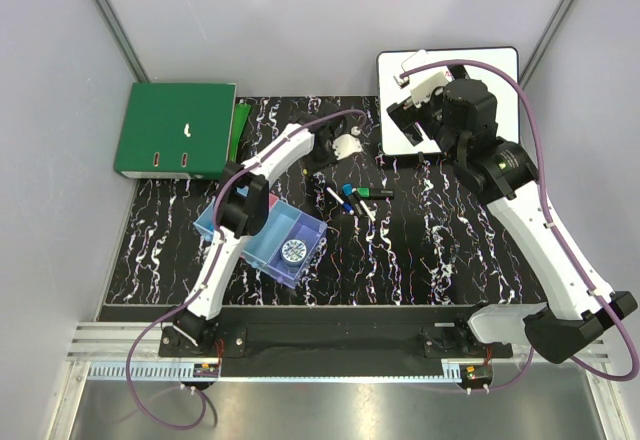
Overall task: Sort the stationery into containers
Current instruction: Pick up the pen from the center of the board.
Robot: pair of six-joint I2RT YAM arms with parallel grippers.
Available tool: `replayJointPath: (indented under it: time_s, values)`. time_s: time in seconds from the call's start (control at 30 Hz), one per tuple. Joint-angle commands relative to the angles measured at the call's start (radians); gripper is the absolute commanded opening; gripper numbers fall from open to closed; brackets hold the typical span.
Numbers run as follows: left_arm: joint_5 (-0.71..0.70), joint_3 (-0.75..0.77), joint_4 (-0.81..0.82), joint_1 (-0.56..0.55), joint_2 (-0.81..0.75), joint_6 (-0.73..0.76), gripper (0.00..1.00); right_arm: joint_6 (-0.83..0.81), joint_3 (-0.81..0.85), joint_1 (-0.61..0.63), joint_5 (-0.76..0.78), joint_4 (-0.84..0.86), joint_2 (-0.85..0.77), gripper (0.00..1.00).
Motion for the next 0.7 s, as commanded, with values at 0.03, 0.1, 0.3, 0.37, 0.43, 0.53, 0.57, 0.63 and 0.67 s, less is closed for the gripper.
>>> replayJointPath:
  time_s: [0.03,0.1,0.3,0.37,0.43,0.53,0.57,0.63,0.67]
  values:
    - [-0.008,0.095,-0.006,0.005,0.004,-0.067,0.4,0.01,0.048,-0.004,0.015,0.032,-0.007,1.0]
    - [-0.011,0.096,0.004,0.005,0.009,-0.084,0.4,0.008,0.047,-0.006,0.016,0.03,-0.01,1.0]
    - [-0.015,0.09,0.043,0.008,0.007,-0.13,0.41,0.008,0.039,-0.004,0.013,0.03,-0.013,1.0]
    - [-0.038,0.095,0.05,0.008,0.027,-0.141,0.41,0.008,0.042,-0.004,0.012,0.03,-0.011,1.0]
    - [-0.052,0.095,0.05,0.01,0.038,-0.146,0.41,0.008,0.044,-0.004,0.015,0.03,-0.011,1.0]
    - [-0.066,0.098,0.054,0.013,0.056,-0.156,0.42,0.008,0.044,-0.004,0.016,0.03,-0.016,1.0]
    - [-0.063,0.096,0.054,0.014,0.065,-0.158,0.42,0.01,0.041,-0.004,0.016,0.029,-0.019,1.0]
    - [-0.06,0.086,0.053,0.017,0.069,-0.161,0.43,0.011,0.041,-0.004,0.016,0.029,-0.022,1.0]
    - [-0.055,0.082,0.05,0.019,0.07,-0.164,0.43,0.011,0.041,-0.006,0.016,0.029,-0.021,1.0]
